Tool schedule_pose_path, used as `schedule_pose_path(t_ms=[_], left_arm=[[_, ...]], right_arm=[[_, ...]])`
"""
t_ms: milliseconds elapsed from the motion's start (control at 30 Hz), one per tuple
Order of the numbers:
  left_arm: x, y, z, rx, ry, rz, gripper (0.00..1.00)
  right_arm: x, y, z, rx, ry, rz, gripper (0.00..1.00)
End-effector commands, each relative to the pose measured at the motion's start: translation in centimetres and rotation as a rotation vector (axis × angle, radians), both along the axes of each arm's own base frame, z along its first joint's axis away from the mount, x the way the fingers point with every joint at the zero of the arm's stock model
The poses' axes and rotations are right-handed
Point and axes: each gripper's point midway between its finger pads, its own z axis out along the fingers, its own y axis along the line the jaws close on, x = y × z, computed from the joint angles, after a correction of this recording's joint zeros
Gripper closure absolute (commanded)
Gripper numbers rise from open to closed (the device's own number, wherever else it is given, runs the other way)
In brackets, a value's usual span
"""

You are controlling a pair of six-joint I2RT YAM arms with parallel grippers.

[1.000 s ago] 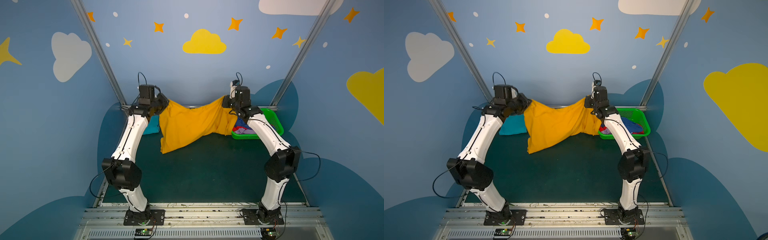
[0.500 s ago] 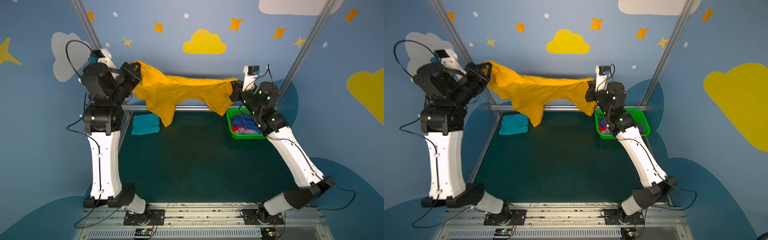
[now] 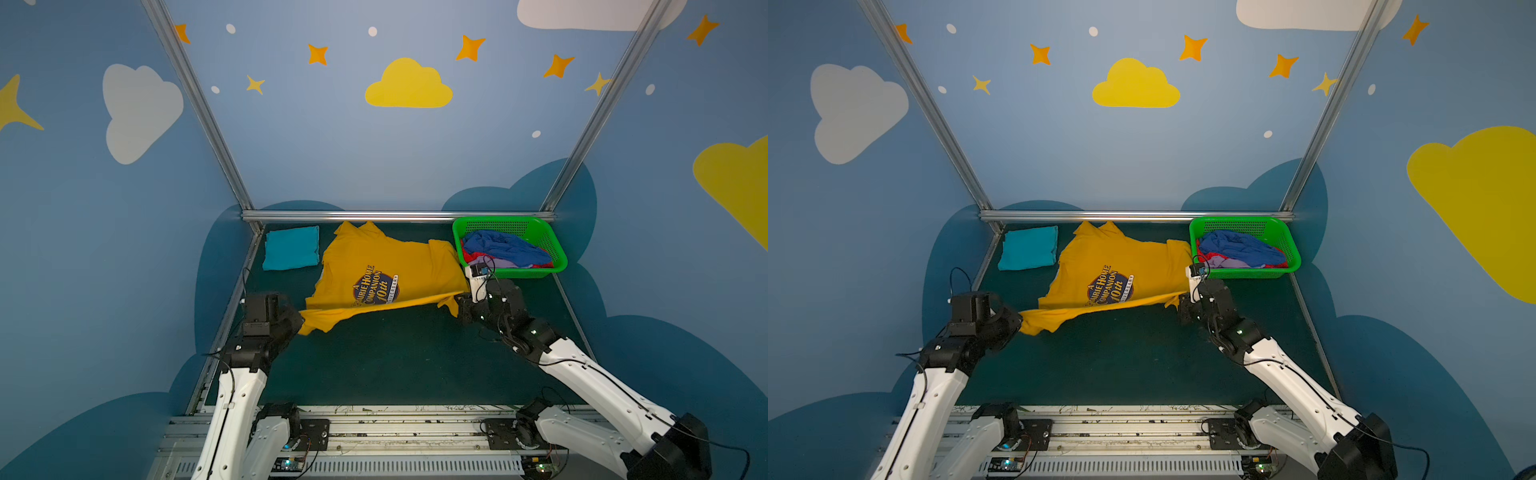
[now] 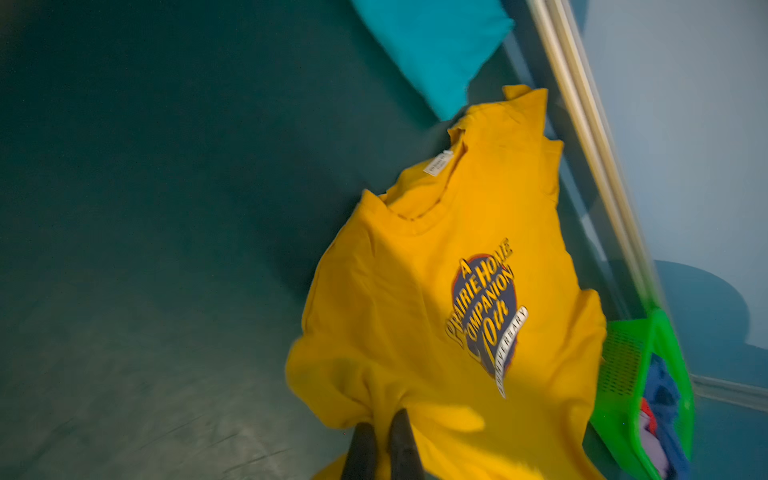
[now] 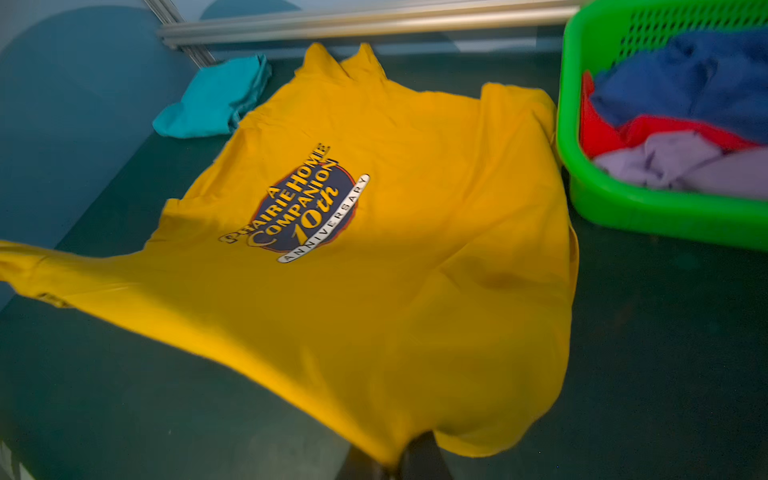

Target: Fold and stack the t-shirts

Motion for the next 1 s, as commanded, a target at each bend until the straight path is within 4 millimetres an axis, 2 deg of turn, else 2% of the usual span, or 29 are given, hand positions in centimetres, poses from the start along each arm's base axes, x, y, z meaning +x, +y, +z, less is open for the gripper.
schedule_pose_path(t_ms=[0, 67, 200, 267, 300, 333, 367, 400, 433, 467, 567, 667, 700, 767, 800, 867, 933, 967], left_arm=[[-3.7, 2.4, -2.3, 0.061, 0.1, 0.147, 0.96], [-4.1, 2.0, -2.5, 0.029, 0.089, 0.156, 0.96], [-4.6, 1.2, -3.0, -0.014, 0.101, 0.138, 0.96], [-4.5, 0.7, -3.5, -0.034, 0.113, 0.12, 0.92], [-4.5, 0.5, -3.8, -0.046, 0.121, 0.114, 0.83], [-4.4, 0.2, -4.0, -0.059, 0.128, 0.108, 0.64], [-4.4, 0.1, -4.1, -0.068, 0.133, 0.109, 0.5], [-4.4, 0.1, -4.0, -0.074, 0.13, 0.113, 0.4], [-4.4, 0.1, -3.7, -0.075, 0.116, 0.122, 0.34], [-4.4, 0.3, -3.3, -0.074, 0.103, 0.136, 0.32], [-4.2, 1.0, -1.0, -0.054, 0.028, 0.171, 0.45], [-3.5, 1.6, 0.6, -0.033, -0.022, 0.195, 0.53], [-3.0, 1.8, 0.7, -0.038, -0.025, 0.212, 0.55], [-0.8, 1.3, 0.5, -0.082, -0.051, 0.205, 0.58], [0.7, 1.0, 0.3, -0.095, -0.058, 0.195, 0.58], [3.4, 0.6, -0.2, -0.061, -0.034, 0.16, 0.55], [6.2, 0.4, -0.7, 0.012, 0.017, 0.116, 0.37], [7.3, 0.3, -1.2, 0.037, 0.049, 0.099, 0.3]], right_arm=[[-2.7, -1.3, -2.1, 0.018, 0.109, -0.034, 1.0], [-4.6, -2.2, -4.4, 0.005, 0.172, -0.037, 1.0], [-7.5, -3.7, -6.8, 0.001, 0.244, -0.048, 1.0], [-8.6, -4.0, -8.0, 0.005, 0.274, -0.049, 1.0], [-9.1, -4.1, -8.5, 0.013, 0.296, -0.052, 0.88], [-9.5, -4.1, -9.1, 0.022, 0.318, -0.052, 0.67], [-9.8, -4.1, -9.4, 0.029, 0.338, -0.051, 0.52], [-10.2, -4.1, -9.8, 0.029, 0.364, -0.054, 0.41], [-10.4, -4.0, -9.8, 0.026, 0.376, -0.051, 0.36], [-10.4, -4.1, -9.7, 0.021, 0.378, -0.053, 0.33], [-9.7, -4.8, -7.9, -0.008, 0.327, -0.078, 0.31], [-7.8, -6.6, -5.7, -0.062, 0.207, -0.165, 0.33], [-6.9, -7.2, -5.2, -0.088, 0.172, -0.198, 0.4], [-5.4, -8.0, -5.0, -0.12, 0.174, -0.252, 0.92], [-4.7, -8.3, -5.3, -0.124, 0.204, -0.279, 1.0], [-3.5, -8.5, -6.4, -0.133, 0.275, -0.321, 1.0], [-2.7, -7.9, -6.8, -0.14, 0.338, -0.322, 1.0], [-2.5, -7.6, -7.1, -0.15, 0.363, -0.317, 1.0]])
